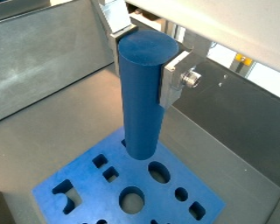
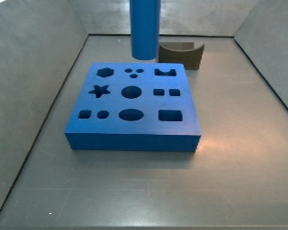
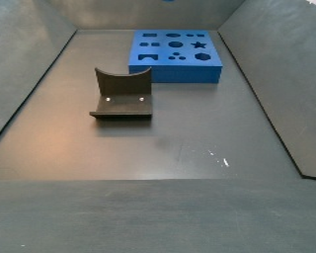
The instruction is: Insert the round object.
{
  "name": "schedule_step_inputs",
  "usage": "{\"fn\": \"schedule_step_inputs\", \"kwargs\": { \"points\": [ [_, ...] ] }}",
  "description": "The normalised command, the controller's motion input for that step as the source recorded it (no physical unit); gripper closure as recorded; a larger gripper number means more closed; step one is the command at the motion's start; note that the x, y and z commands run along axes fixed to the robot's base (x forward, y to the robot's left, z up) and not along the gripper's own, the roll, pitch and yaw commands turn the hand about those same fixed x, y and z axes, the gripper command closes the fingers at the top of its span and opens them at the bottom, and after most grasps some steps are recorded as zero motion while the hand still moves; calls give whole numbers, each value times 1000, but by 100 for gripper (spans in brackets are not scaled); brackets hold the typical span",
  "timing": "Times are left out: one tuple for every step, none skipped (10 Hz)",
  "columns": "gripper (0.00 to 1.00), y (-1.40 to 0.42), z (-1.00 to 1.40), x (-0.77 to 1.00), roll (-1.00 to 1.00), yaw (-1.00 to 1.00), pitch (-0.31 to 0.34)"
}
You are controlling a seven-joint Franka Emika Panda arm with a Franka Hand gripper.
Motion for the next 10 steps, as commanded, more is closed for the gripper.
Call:
{"fn": "schedule_step_inputs", "kwargs": {
  "points": [
    [100, 0, 0, 0, 13, 0, 0],
    [100, 383, -903, -131, 49, -34, -130],
    [100, 426, -1000, -260, 43, 0, -100],
    [100, 423, -1000, -263, 43, -6, -91],
    [100, 269, -1000, -77, 0, -31, -61],
    [100, 186, -1000, -43, 0, -63, -79],
    [100, 94, -960, 0, 0, -54, -87],
    [100, 69, -771, 0, 0, -14, -56],
    [100, 6, -349, -37, -160, 0, -141],
    [100, 26, -11, 0, 0, 0, 0]
  ]
}}
